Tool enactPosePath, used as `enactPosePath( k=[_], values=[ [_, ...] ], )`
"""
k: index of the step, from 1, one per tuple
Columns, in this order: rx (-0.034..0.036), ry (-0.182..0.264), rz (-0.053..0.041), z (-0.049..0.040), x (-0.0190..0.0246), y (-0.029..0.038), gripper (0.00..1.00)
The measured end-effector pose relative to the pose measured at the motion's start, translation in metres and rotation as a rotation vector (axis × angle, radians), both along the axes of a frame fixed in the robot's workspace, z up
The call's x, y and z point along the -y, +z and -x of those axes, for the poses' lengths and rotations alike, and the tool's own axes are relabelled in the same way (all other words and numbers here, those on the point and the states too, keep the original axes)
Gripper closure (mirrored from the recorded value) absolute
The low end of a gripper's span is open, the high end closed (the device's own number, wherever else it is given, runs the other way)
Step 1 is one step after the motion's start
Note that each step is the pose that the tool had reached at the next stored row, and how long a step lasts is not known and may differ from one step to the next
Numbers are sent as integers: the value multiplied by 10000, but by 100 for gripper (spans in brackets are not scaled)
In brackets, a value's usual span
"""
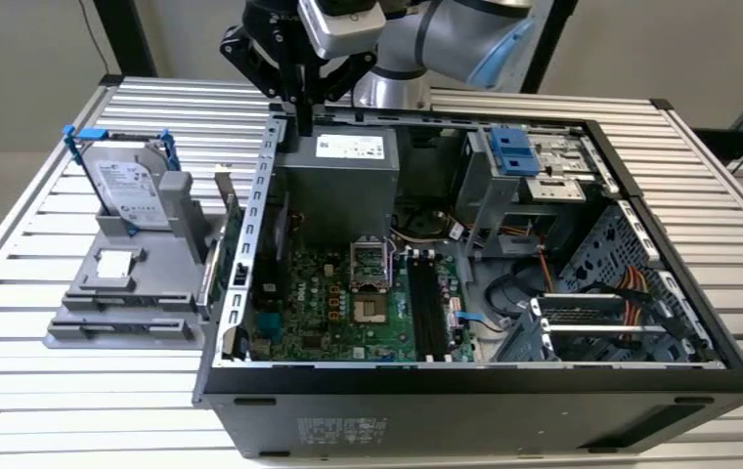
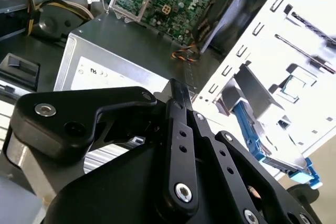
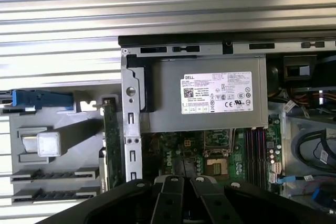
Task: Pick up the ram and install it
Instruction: 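Reach for the ram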
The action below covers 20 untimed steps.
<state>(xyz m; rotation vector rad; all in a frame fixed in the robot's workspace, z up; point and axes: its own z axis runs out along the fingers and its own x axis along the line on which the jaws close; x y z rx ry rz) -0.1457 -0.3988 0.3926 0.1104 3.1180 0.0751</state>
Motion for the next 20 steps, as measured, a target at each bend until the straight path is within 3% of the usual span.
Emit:
enactPosePath(
  k=[20],
  values=[
    [-1,21,1,259,0,0,100]
  ],
)
